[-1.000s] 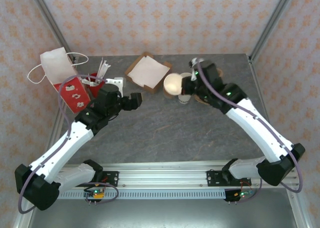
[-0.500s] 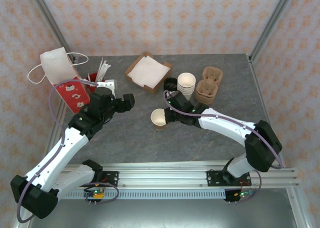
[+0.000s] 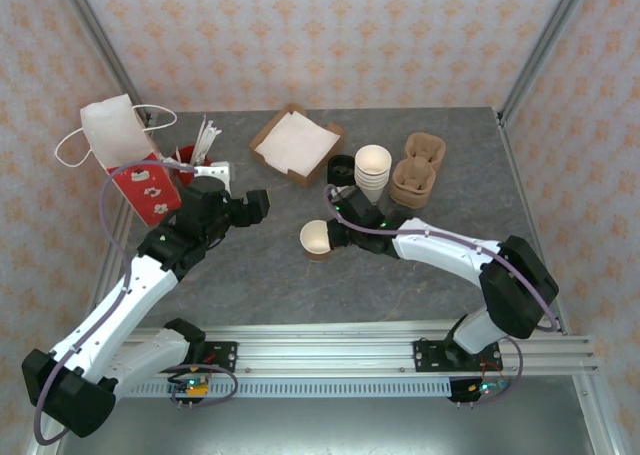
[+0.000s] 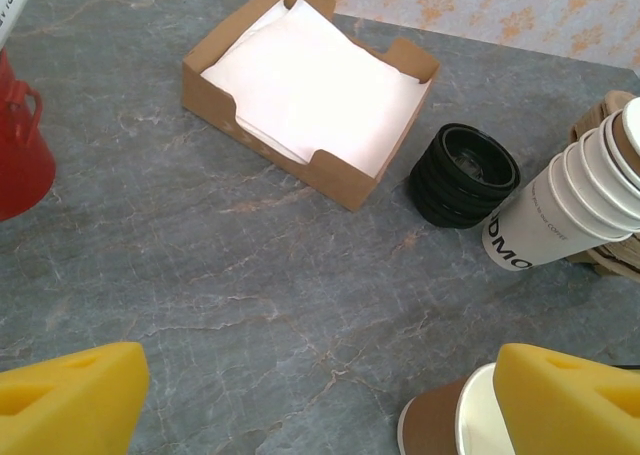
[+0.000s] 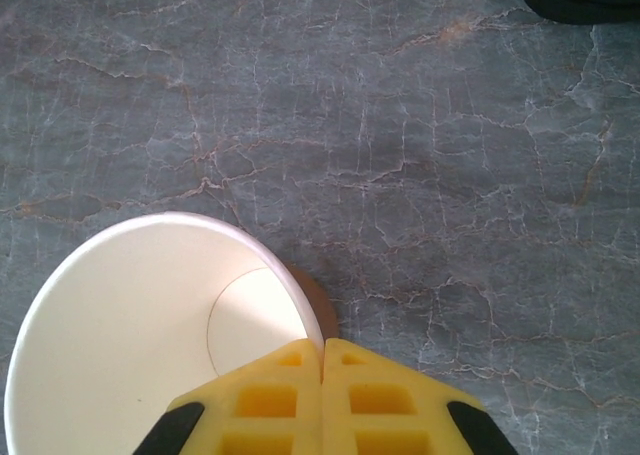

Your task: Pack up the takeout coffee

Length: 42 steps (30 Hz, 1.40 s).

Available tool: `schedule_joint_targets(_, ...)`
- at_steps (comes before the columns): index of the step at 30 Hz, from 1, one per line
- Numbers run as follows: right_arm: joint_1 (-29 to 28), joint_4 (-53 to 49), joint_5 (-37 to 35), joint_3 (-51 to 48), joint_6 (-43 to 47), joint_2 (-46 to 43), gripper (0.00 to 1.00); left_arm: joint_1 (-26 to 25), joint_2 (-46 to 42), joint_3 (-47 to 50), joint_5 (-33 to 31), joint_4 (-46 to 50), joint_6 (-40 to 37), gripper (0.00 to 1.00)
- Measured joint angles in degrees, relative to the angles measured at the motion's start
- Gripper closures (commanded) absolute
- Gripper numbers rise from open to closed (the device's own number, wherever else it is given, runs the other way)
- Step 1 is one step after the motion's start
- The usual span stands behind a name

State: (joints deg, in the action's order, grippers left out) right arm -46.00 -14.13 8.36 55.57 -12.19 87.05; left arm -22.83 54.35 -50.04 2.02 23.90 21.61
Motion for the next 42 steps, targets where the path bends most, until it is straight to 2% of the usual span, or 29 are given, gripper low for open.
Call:
schedule_joint_targets(7,-0.37,-0.2,-0.44,0.0,0.02,0.02,0.85,0.0,0.02,0.07,0.02,0.0,0.0,0.1)
schedule_joint_targets(17,-0.57,-2.78,-0.96,0.04,0.28,-0.52,0.57,0.0,0.0,0.66,0.02,-0.02,0.0,0.1)
schedule_joint_targets(24,-0.59,-7.43,-1.55,3.63,1.42,-4.83,0.44,0.0,0.0,0.66,0.81,-0.04,0.0,0.1)
schedule_joint_targets(28,-0.59,-10.99,-4.2,8.96,3.41,-7.02,0.38,0.0,0.0,0.66,3.58,-0.09,-0.31,0.1)
schedule_joint_targets(33,-0.57,-13.35,-8.31,13.88,6.6,-9.03,0.2,-0.07,0.0,0.39,5.46,0.28,-0.79,0.1)
schedule_joint_targets(38,-0.31,-12.81,-9.31,15.87,8.48,-9.86,0.01,-0.04,-0.59,-1.7,3.43,3.63,-1.16,0.1)
schedule_joint_targets(42,0.22,-12.39,-9.31,15.98,9.38,-10.08,0.01,-0.04,-2.08,-3.02,1.55,5.2,-1.79,0.1)
